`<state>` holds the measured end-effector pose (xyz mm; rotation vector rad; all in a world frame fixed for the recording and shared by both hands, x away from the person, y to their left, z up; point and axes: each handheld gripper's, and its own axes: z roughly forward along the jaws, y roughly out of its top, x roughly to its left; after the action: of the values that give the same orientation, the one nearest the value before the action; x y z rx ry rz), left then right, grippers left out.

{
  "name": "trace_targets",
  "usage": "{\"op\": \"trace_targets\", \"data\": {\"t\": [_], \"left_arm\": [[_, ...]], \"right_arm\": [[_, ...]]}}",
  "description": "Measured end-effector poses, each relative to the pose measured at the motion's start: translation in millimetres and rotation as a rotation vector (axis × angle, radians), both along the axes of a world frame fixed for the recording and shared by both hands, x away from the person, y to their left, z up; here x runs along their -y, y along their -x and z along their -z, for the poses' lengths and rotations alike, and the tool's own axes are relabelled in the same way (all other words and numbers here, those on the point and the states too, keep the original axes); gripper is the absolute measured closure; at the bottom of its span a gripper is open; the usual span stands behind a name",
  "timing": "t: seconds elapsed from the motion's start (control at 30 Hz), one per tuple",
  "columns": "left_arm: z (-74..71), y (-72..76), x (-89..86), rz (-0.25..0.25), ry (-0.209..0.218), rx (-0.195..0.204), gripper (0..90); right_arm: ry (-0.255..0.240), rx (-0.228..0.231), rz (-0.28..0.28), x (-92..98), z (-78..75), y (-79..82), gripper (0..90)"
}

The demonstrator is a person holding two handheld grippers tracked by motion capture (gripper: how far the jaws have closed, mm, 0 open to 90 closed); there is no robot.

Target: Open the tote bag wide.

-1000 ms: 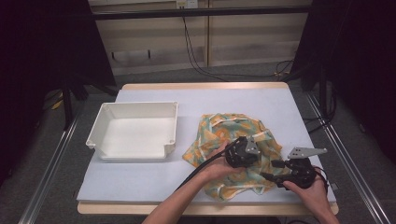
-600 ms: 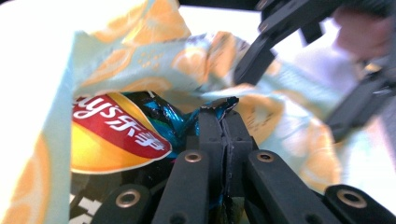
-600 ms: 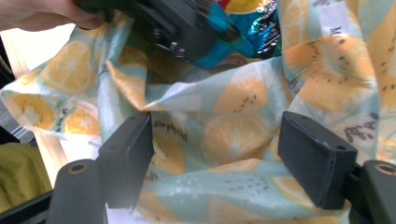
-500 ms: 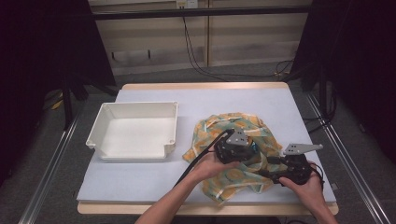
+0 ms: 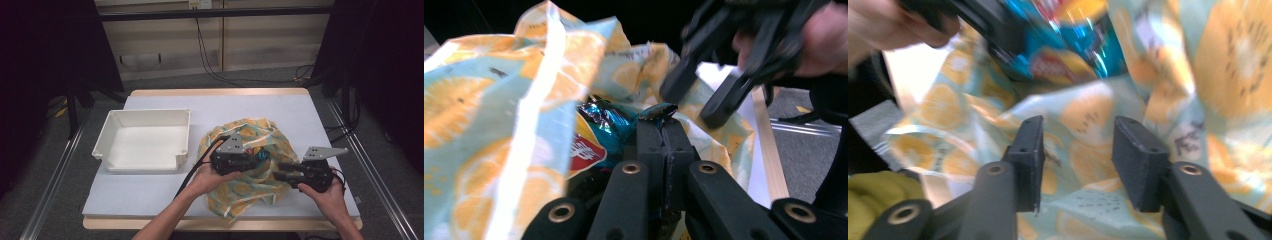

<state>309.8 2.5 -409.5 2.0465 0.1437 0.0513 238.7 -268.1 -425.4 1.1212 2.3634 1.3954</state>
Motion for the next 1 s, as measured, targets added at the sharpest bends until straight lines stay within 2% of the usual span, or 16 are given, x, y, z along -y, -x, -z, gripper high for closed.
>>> {"op": "trace_targets", "data": {"t": [0.1,0.17,0.23,0.27,0.3,0.4,0.43,0.47,0.53,0.6,0.67,0.7,0.83,0.9,0.97,1.0], "left_arm": [[2.0,0.8,0.1,-0.007,-0.011,0.004,89.2],[2.5,1.1,0.1,-0.012,-0.003,0.008,89.1],[3.3,0.6,0.1,-0.007,0.002,-0.001,89.1],[3.5,0.4,0.4,-0.01,0.001,0.001,89.1],[3.7,0.2,1.4,-0.012,0.004,-0.007,89.2],[3.3,-0.5,4.0,-0.002,-0.007,-0.003,89.2],[2.5,0.1,4.9,-0.011,-0.012,0.001,89.2],[1.3,0.4,6.0,-0.006,-0.009,0.001,89.2],[0.4,1.1,4.9,-0.01,0.001,-0.001,89.2],[-0.6,1.1,3.2,-0.007,-0.002,0.004,89.2],[-2.9,3.2,-0.5,-0.009,0.0,0.004,89.2],[-3.5,3.9,-2.4,-0.007,0.01,0.001,89.2],[-1.7,8.6,-6.3,0.013,0.014,0.003,89.2],[-2.5,10.3,-6.4,0.018,0.0,0.013,89.2],[-2.7,10.6,-7.6,0.022,0.011,0.009,89.3],[-2.4,10.9,-8.4,0.02,0.016,0.004,89.3]], "right_arm": [[-0.003,0.022,-0.002,1.0,-16.0,0.1,51.6],[-0.009,0.041,0.005,3.3,-26.2,-2.5,50.9],[-0.015,0.087,0.031,5.4,-36.9,-11.1,47.4],[-0.015,0.087,0.031,5.4,-36.9,-11.1,47.4],[-0.019,0.098,0.047,4.7,-38.1,-20.3,42.9],[0.003,0.096,0.064,1.9,-32.8,-37.2,40.2],[0.003,0.096,0.064,1.9,-32.8,-37.2,40.2],[0.01,0.084,0.063,-1.9,-25.9,-50.1,42.5],[0.021,0.09,0.06,-6.2,-22.4,-55.7,53.3],[0.02,0.084,0.058,-8.2,-21.3,-58.1,56.5],[0.007,0.078,0.041,-10.3,-21.5,-61.2,74.9],[-0.016,0.081,0.053,-8.0,-24.4,-63.9,85.7],[-0.052,0.072,0.072,-4.2,-28.4,-68.8,89.2],[-0.067,0.061,0.078,-0.9,-29.3,-77.3,89.7],[-0.077,0.055,0.083,0.8,-29.5,-80.5,89.7],[-0.084,0.054,0.104,5.0,-29.4,-88.5,89.7]]}}
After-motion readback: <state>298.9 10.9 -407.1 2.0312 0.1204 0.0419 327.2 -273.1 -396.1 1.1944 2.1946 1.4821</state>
